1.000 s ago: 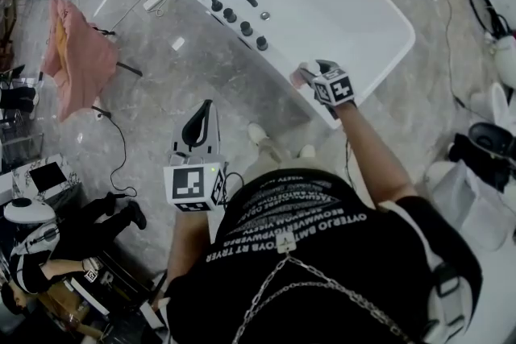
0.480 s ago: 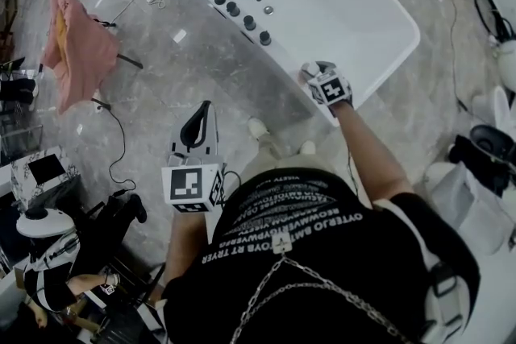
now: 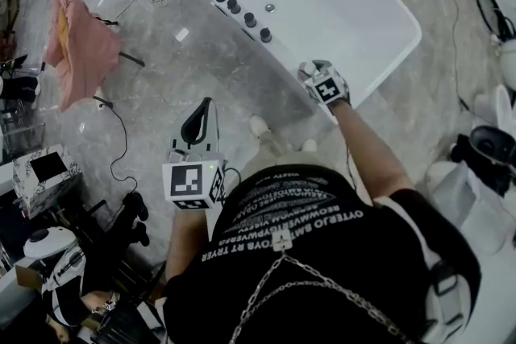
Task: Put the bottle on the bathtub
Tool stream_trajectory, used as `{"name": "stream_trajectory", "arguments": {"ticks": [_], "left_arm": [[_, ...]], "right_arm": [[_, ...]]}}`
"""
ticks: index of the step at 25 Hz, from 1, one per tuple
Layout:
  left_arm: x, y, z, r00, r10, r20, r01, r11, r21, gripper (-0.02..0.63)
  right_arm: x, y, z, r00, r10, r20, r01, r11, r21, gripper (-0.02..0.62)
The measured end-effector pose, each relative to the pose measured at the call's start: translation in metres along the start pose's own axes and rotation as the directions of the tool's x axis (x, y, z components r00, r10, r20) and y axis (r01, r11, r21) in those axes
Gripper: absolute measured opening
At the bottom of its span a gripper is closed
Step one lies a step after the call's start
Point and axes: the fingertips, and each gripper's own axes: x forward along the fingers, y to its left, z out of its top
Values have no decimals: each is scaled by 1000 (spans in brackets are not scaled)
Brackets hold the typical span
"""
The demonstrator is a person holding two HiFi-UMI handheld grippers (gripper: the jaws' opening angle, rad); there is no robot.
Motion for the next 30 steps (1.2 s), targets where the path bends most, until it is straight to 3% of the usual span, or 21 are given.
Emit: {"name": "stream_trajectory", "arguments": {"ticks": [7,14,23,28,30], "left_arm": [[-2,-10,8,1000,9,16,-9,1000,7,6],[-11,-28,18,999,15,40,-15,1000,16,6],[-20,-56,29,996,14,93,-15,1000,12,6],[-38,-89,32,991,28,134,-31,999,18,6],[-42,-99,33,987,39,154,-42,999,19,6]], "right_arm": [[1,2,-2,998,47,-39,-48,999,-26,163],[-25,6,-2,996,87,-4,-87,996,-29,183],[-77,-4,-4,997,72,28,-69,994,-82,184],[-139,-7,-3,984,51,169,-38,996,-81,182],[-164,-5,7,962,49,268,-28,996,-82,130]]}}
